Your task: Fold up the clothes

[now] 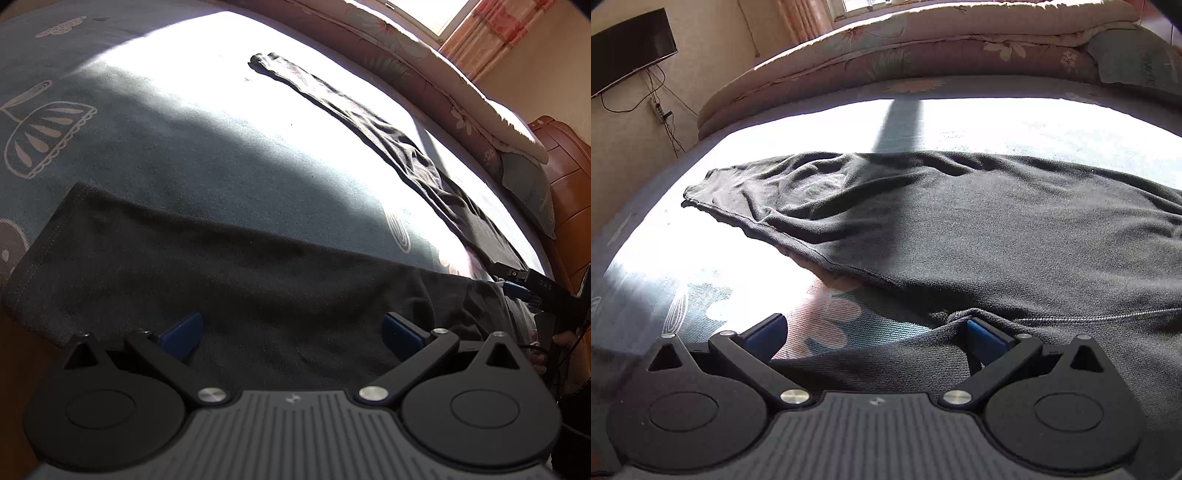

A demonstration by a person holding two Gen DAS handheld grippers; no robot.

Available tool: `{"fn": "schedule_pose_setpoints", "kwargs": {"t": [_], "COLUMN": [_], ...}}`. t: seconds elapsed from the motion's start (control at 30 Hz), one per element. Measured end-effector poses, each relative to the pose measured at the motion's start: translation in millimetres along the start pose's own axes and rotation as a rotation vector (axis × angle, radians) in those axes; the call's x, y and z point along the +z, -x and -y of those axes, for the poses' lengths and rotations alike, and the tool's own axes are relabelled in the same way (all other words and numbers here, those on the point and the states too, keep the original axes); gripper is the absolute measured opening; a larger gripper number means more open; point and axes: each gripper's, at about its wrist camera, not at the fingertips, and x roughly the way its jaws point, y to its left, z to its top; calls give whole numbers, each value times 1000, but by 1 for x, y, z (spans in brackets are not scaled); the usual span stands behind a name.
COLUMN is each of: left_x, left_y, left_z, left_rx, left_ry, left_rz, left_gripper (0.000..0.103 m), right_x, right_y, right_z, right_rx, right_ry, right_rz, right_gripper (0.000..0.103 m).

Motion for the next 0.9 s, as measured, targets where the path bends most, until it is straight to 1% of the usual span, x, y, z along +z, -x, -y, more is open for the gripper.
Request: {"fn": "schedule_pose_setpoints", "kwargs": {"t": [0.07, 0.13, 0.23, 0.37, 0.4, 0.5, 0.53, 0.63, 0.73, 0.8, 0.83, 0.9], "left_x": [0, 1, 0, 0, 0, -1, -1, -2, -2, -3, -3, -3], "left_y": [0, -1, -1, -1, 0, 1, 1, 1, 1, 1, 1, 2], "left_z": [0, 0, 1, -1, -2, -3, -3, -2, -2, -3, -4, -4], "left_rx": [0, 0, -1, -12, -15, -23, -24, -23, -23, -26, -28, -31], "left_ry": [-2, -5, -11, -9, -5, 1, 0, -4, -10, -8, -6, 0], "left_rz": [-2, -2, -1, 5, 6, 10, 11, 12, 13, 16, 16, 18], "left_gripper": [102, 102, 103, 103, 103, 102, 102, 102, 102, 102, 102, 102], "right_x": [-1, -5, -13, -18, -16, -5, -4, -9, -20, -30, -34, -39], "right_y": [13, 26, 31, 4, 1, -2, 4, 22, 29, 25, 19, 5], "right_z": [-2, -7, -16, -20, -21, -27, -35, -65, -92, -109, -115, -122], "right_rx": [13, 52, 85, 44, 42, 7, 19, 122, 264, 369, 385, 363], "right_ry": [-3, -11, 4, 39, 63, 65, 84, 183, 241, 258, 272, 291], "right_rz": [5, 15, 2, -55, -25, -41, -34, -31, -74, -109, -128, -155], "right_gripper": [103, 103, 103, 103, 103, 103, 103, 103, 103, 103, 103, 103]}}
